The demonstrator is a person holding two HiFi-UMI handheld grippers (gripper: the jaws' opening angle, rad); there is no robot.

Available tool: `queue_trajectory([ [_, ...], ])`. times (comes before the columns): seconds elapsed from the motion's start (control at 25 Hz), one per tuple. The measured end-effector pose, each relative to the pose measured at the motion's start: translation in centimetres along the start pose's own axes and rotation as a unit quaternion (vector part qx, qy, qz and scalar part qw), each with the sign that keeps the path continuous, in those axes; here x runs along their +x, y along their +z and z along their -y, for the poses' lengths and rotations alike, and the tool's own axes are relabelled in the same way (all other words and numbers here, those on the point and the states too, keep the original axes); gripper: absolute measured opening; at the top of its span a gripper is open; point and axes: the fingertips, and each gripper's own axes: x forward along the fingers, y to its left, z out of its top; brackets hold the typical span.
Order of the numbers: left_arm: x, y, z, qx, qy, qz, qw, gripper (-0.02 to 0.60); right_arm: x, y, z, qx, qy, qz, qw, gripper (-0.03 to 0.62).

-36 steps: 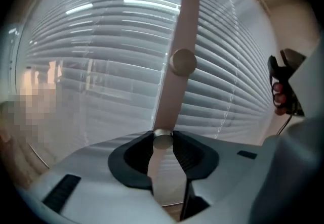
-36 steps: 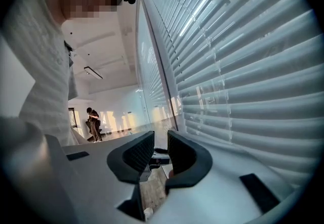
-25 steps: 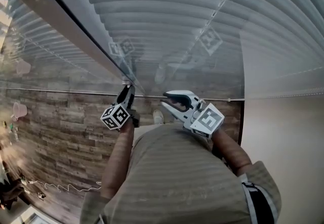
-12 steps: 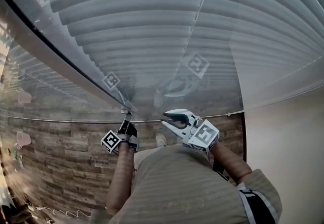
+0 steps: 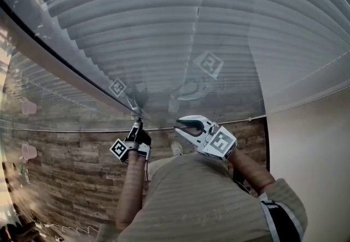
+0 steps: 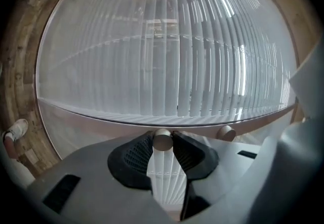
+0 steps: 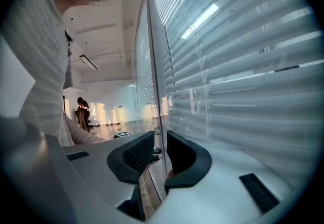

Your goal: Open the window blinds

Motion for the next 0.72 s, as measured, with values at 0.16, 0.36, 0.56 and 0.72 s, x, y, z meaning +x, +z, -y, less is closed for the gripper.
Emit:
queue_trajectory([
  [0.16, 0.3, -0.1, 1.7, 0.099, 0.02, 0.002, 0.9949, 0.135, 0.5, -0.5, 0.1, -0.071, -0.035, -0.043, 0.996, 0.08],
  [0.36, 0.3, -0.6, 0.9, 0.323, 0.108, -0.028, 0.94, 0.201, 2.1, -2.4, 0.4, -0.08, -0.048, -0.066, 0.993, 0.08],
  [0.56, -0.5, -0.6, 2.7, 0.576, 0.198, -0.059, 0.7906, 0.204, 4.0, -2.7, -0.6, -0.095, -0.081, -0.098, 0.987, 0.108],
  [0.72, 0.6, -1.0, 1.6, 0.666, 0.223, -0.066, 0.7087, 0.19, 5.2, -5.7, -1.0, -0.09, -0.075, -0.109, 0.987, 0.156],
])
